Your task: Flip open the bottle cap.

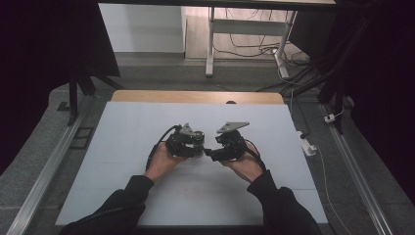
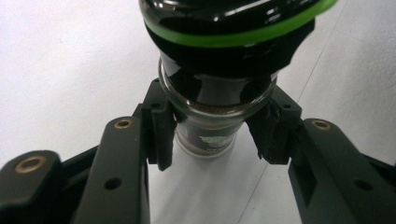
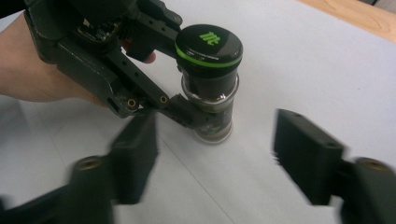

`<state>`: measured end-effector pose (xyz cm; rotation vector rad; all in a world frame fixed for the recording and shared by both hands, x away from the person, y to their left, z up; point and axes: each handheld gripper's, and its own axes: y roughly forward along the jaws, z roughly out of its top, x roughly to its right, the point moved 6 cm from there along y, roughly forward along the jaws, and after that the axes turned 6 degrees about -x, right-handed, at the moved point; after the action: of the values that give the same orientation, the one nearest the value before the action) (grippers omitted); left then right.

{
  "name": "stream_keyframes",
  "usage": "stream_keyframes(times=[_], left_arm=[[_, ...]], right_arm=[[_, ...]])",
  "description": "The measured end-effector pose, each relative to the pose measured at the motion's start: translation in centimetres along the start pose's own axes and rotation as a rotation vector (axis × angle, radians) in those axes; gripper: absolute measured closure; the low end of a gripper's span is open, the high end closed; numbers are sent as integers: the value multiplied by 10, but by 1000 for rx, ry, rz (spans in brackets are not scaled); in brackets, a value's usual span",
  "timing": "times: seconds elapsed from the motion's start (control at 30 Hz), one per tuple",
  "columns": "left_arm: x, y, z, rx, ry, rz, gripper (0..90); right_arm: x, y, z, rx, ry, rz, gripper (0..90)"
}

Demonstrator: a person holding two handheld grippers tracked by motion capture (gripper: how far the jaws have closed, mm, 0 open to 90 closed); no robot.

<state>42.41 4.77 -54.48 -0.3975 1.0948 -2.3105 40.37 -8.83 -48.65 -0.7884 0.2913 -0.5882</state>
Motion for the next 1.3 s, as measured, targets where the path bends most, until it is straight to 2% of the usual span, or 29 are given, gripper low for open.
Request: stream_keyframes(times=[0.17,0.3,0.53,0.73,1.3], left_arm=[[0,0,0,0,0,1,540],[0,0,0,0,-1,2,540],[0,0,0,1,-2,3,540],[0,0,0,4,-6,1,540],[1,0,-1,4,-3,9,540]], right_arm=[[-1,2,3,-10,-8,42,675],[-1,6,6,-19,-36,65,888],[-3,12,14,-7,-19,82,898],[-3,16,18,4,-6,77,898],[1,14,27,32,-5,53,898]])
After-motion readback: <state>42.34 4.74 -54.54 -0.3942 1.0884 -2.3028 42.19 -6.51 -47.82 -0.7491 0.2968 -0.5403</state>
